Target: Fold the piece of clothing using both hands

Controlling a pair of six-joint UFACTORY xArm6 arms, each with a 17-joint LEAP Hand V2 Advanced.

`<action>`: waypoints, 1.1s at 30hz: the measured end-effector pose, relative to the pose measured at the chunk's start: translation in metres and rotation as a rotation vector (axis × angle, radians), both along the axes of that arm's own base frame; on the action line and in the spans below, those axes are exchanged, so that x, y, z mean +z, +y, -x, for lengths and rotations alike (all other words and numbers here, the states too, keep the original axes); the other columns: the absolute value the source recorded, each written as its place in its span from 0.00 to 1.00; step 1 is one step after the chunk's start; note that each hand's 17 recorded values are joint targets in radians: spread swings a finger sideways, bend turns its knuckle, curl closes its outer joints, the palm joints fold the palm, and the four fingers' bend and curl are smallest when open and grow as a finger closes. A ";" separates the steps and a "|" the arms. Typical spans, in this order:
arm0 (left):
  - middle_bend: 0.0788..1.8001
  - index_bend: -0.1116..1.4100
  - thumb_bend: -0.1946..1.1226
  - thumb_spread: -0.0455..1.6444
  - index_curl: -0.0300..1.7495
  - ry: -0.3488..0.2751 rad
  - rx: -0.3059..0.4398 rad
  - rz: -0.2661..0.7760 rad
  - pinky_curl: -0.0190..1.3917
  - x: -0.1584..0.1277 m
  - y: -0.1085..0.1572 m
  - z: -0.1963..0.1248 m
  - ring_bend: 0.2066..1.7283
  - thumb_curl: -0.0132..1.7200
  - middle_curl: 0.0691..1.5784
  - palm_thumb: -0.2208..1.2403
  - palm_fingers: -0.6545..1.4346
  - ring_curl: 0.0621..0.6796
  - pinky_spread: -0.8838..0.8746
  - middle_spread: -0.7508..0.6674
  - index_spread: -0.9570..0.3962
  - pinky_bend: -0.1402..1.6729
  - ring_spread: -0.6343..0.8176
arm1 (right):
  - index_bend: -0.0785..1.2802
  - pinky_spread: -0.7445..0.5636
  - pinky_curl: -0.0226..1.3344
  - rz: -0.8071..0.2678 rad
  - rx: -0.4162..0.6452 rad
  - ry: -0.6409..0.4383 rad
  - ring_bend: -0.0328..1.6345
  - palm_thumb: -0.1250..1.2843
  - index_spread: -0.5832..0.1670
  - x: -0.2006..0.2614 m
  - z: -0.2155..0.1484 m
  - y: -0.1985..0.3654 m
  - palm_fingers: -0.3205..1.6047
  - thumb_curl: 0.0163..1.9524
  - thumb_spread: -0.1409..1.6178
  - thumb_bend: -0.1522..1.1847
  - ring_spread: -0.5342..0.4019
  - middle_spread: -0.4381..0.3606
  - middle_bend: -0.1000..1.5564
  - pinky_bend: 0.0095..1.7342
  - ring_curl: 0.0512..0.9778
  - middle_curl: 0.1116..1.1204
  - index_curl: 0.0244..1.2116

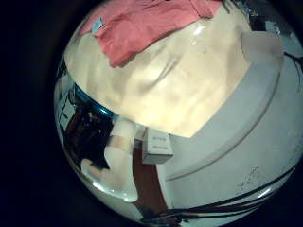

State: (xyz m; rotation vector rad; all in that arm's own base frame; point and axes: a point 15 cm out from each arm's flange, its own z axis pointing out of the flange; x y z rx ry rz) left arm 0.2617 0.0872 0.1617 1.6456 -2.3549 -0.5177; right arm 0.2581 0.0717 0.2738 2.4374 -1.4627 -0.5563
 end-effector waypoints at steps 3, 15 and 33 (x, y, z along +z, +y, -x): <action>0.06 0.17 0.12 0.52 0.19 0.009 0.004 -0.003 0.18 -0.011 -0.002 0.005 0.20 0.19 0.17 0.30 0.30 0.20 0.73 0.71 0.73 0.33 0.76 | 0.18 0.90 0.22 0.000 0.000 0.006 0.25 0.07 0.34 -0.001 -0.001 0.001 0.32 0.08 0.70 0.09 0.77 0.65 0.18 0.19 0.18 0.23 0.23; 0.07 0.17 0.12 0.52 0.17 0.021 -0.004 -0.024 0.20 -0.033 -0.012 0.011 0.19 0.19 0.17 0.30 0.31 0.22 0.74 0.71 0.73 0.31 0.76 | 0.18 0.90 0.22 0.002 0.002 0.010 0.24 0.07 0.34 -0.003 0.001 0.000 0.32 0.08 0.70 0.09 0.77 0.63 0.18 0.19 0.18 0.23 0.23; 0.40 0.21 0.13 0.56 0.24 0.055 0.013 -0.094 0.18 -0.032 -0.002 0.000 0.32 0.20 0.31 0.40 0.78 0.30 0.36 0.30 0.56 0.26 0.24 | 0.18 0.89 0.22 0.003 0.001 0.016 0.24 0.07 0.34 -0.008 0.001 0.000 0.31 0.08 0.70 0.09 0.77 0.63 0.18 0.19 0.19 0.23 0.23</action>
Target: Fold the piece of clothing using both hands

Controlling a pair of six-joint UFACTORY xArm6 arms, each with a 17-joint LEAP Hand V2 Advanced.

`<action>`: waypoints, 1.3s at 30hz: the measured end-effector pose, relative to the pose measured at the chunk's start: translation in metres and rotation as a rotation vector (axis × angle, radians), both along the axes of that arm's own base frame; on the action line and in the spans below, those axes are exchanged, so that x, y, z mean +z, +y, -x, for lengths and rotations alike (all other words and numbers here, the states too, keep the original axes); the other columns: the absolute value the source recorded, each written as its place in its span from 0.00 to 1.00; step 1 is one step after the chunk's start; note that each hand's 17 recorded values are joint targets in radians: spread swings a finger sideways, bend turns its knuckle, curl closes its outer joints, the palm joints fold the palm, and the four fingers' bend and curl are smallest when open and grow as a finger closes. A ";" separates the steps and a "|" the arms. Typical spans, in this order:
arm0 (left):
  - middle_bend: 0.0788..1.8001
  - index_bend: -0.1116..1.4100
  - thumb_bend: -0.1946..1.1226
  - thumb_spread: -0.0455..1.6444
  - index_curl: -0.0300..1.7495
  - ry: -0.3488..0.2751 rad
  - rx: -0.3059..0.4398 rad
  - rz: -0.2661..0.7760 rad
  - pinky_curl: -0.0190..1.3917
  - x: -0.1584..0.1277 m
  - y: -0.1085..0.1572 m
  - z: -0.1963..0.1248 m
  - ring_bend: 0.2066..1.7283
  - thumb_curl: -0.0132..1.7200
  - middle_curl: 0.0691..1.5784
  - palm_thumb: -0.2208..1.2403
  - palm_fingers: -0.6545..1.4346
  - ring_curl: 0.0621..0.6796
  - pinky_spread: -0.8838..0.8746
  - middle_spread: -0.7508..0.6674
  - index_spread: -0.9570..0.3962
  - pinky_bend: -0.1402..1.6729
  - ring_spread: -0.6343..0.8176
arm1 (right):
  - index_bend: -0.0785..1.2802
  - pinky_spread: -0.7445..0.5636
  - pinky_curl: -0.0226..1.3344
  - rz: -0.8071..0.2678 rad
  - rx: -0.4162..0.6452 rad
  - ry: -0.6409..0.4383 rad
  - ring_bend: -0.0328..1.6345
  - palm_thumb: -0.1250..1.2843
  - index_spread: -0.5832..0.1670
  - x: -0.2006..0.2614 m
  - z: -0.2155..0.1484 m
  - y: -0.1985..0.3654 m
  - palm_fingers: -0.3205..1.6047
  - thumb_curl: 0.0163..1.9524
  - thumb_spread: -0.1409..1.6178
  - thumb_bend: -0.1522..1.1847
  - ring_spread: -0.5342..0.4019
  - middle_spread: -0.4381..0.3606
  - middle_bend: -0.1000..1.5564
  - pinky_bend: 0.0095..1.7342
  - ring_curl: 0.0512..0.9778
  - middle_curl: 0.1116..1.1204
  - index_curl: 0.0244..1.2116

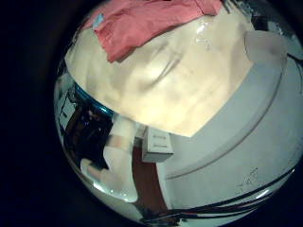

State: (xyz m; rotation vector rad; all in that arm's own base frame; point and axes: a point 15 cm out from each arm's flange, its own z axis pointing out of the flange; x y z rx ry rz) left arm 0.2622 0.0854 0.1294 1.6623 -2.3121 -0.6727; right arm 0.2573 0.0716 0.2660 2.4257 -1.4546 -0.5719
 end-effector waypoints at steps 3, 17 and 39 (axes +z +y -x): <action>0.44 0.24 0.15 0.58 0.27 0.010 0.008 -0.006 0.21 0.005 0.002 -0.003 0.44 0.21 0.36 0.46 0.86 0.44 0.24 0.25 0.48 0.31 0.15 | 0.18 0.89 0.22 0.000 0.000 0.000 0.24 0.07 0.34 -0.001 -0.001 0.000 0.31 0.08 0.70 0.09 0.77 0.63 0.18 0.19 0.19 0.23 0.23; 0.55 0.38 0.19 0.59 0.45 0.066 0.005 -0.012 0.37 0.042 0.006 -0.015 0.68 0.33 0.48 0.71 0.87 0.73 0.09 0.19 0.26 0.60 0.12 | 0.17 0.88 0.22 -0.005 0.008 -0.005 0.28 0.07 0.34 0.000 -0.002 0.000 0.35 0.08 0.70 0.09 0.74 0.56 0.19 0.19 0.20 0.23 0.22; 0.58 0.31 0.14 0.61 0.69 0.064 -0.004 0.017 0.40 0.079 -0.008 -0.018 0.73 0.43 0.54 0.71 0.83 0.76 0.10 0.19 0.15 0.65 0.13 | 0.19 0.76 0.22 0.052 0.196 -0.002 0.24 0.32 0.40 -0.108 -0.021 -0.014 0.27 0.14 0.60 0.09 0.67 0.57 0.20 0.18 0.18 0.25 0.23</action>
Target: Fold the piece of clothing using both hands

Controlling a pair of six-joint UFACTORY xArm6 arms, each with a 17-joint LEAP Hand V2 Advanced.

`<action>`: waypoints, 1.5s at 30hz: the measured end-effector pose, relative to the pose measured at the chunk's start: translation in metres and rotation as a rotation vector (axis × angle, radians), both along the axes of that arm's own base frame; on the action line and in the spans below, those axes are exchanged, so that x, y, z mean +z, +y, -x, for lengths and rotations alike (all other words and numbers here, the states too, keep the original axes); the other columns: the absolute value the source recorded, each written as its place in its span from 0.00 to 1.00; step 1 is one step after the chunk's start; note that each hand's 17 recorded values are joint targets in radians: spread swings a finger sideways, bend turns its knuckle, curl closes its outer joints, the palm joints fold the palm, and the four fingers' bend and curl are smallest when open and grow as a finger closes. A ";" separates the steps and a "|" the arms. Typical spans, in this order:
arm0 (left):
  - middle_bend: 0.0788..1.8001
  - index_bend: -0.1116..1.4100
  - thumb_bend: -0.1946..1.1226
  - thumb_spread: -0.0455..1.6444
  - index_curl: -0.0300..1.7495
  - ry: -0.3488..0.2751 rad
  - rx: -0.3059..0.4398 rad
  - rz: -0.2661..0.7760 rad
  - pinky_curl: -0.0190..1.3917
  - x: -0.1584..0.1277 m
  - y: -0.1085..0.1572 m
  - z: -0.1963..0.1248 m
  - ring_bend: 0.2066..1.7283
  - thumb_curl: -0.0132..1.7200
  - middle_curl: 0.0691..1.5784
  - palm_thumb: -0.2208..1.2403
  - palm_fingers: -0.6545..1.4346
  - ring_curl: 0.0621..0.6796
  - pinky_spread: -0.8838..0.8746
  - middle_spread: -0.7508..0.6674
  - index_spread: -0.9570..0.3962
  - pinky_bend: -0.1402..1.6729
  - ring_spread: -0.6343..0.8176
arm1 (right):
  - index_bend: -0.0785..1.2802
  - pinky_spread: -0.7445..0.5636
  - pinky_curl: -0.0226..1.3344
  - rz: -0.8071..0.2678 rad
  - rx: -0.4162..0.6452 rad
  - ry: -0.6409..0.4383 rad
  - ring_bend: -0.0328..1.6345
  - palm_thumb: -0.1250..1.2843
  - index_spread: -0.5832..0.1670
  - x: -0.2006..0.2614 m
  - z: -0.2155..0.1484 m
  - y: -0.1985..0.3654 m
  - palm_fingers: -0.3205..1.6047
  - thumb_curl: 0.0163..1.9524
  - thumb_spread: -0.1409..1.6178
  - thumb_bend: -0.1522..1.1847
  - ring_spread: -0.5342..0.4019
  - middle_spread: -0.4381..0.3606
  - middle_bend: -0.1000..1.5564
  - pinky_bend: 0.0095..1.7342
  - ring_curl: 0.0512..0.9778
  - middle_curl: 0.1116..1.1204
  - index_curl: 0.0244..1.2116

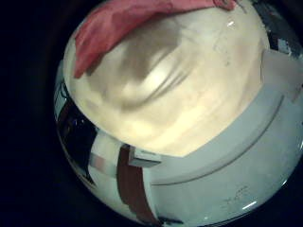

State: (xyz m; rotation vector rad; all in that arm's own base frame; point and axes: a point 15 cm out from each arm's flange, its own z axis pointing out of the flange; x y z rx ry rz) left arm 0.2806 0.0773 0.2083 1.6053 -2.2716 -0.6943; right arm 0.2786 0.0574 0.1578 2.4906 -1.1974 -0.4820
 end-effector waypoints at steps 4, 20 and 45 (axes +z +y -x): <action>0.58 0.29 0.14 0.61 0.72 0.005 0.001 0.000 0.39 0.001 0.000 0.003 0.73 0.44 0.54 0.71 0.83 0.76 0.10 0.19 0.14 0.65 0.13 | 0.19 0.76 0.22 -0.018 0.020 -0.081 0.22 0.38 0.39 -0.011 -0.021 0.009 0.27 0.14 0.60 0.10 0.68 0.58 0.19 0.17 0.18 0.24 0.24; 0.56 0.23 0.14 0.61 0.80 0.012 -0.005 0.006 0.39 0.010 0.000 0.001 0.73 0.48 0.56 0.71 0.83 0.75 0.10 0.18 0.14 0.64 0.13 | 0.18 0.62 0.20 0.058 0.071 0.010 0.31 0.62 0.39 -0.058 0.001 0.014 0.45 0.18 0.60 0.11 0.47 0.44 0.24 0.13 0.22 0.27 0.24; 0.54 0.20 0.14 0.62 0.86 0.086 -0.049 0.089 0.40 0.046 0.007 0.027 0.72 0.49 0.58 0.70 0.84 0.75 0.09 0.16 0.18 0.63 0.13 | 0.84 0.34 0.53 -0.015 -0.033 -0.217 0.81 0.89 0.41 0.031 -0.014 -0.015 0.76 0.26 0.72 0.16 0.32 0.34 0.79 0.71 0.64 0.67 0.62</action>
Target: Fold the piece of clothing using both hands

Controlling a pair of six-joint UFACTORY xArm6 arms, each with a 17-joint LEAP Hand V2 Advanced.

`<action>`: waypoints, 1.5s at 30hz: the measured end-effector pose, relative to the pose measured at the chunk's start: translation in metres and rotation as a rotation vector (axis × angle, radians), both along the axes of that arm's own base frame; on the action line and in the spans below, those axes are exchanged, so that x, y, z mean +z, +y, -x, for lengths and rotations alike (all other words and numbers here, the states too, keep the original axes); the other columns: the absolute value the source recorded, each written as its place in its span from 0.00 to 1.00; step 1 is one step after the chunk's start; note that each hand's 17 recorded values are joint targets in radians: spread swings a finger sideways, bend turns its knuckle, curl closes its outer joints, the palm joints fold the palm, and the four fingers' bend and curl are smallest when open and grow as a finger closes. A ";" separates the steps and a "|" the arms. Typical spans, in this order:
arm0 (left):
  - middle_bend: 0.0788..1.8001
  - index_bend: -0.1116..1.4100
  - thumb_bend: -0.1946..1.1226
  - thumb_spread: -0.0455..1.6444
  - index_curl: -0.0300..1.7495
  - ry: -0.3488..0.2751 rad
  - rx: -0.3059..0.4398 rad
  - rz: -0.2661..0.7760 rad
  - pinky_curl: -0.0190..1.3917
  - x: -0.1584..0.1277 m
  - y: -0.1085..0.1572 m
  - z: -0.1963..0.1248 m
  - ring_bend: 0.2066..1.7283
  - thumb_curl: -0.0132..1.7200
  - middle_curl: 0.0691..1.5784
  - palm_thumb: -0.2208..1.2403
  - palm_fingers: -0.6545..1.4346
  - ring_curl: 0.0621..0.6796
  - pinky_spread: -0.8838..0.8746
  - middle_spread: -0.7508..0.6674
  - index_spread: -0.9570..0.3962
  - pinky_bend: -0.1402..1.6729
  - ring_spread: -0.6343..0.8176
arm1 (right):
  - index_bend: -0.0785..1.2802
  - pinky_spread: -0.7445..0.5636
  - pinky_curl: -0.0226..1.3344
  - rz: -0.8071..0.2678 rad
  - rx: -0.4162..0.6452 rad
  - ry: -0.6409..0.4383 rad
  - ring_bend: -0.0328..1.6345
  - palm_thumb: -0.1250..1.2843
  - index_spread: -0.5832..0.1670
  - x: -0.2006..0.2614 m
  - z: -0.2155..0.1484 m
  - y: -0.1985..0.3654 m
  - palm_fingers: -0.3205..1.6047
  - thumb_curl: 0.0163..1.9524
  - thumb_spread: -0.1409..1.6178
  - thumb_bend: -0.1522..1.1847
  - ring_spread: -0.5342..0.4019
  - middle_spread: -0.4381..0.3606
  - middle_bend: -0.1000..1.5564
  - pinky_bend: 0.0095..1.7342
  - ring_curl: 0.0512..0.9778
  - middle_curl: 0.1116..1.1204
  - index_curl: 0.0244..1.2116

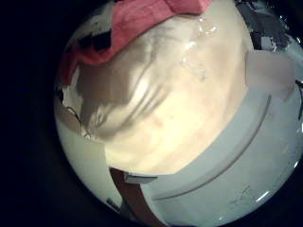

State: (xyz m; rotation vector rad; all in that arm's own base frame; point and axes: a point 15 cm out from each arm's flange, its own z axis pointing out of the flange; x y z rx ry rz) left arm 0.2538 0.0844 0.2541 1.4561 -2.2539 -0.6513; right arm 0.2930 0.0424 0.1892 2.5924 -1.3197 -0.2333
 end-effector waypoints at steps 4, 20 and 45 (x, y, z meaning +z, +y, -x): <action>0.54 0.20 0.14 0.62 0.87 0.000 -0.010 0.035 0.40 0.013 -0.006 0.006 0.72 0.49 0.58 0.70 0.83 0.75 0.09 0.16 0.19 0.63 0.13 | 0.86 0.35 0.56 -0.026 -0.021 0.015 0.83 0.88 0.43 0.027 0.024 0.001 0.74 0.28 0.73 0.15 0.33 0.34 0.81 0.72 0.66 0.69 0.64; 0.53 0.19 0.14 0.62 0.88 -0.020 0.037 0.078 0.40 0.053 0.011 -0.006 0.72 0.49 0.59 0.70 0.84 0.75 0.09 0.16 0.23 0.62 0.12 | 0.87 0.38 0.62 -0.171 -0.086 -0.148 0.84 0.90 0.45 0.153 -0.043 0.048 0.74 0.32 0.75 0.11 0.34 0.35 0.82 0.72 0.69 0.71 0.65; 0.53 0.19 0.13 0.59 0.88 0.015 0.300 0.197 0.41 -0.021 0.099 -0.107 0.71 0.45 0.59 0.69 0.82 0.75 0.08 0.16 0.28 0.54 0.12 | 0.87 0.39 0.71 -0.267 -0.128 -0.319 0.84 0.90 0.45 0.057 -0.298 0.163 0.73 0.35 0.75 0.11 0.34 0.35 0.82 0.69 0.72 0.73 0.66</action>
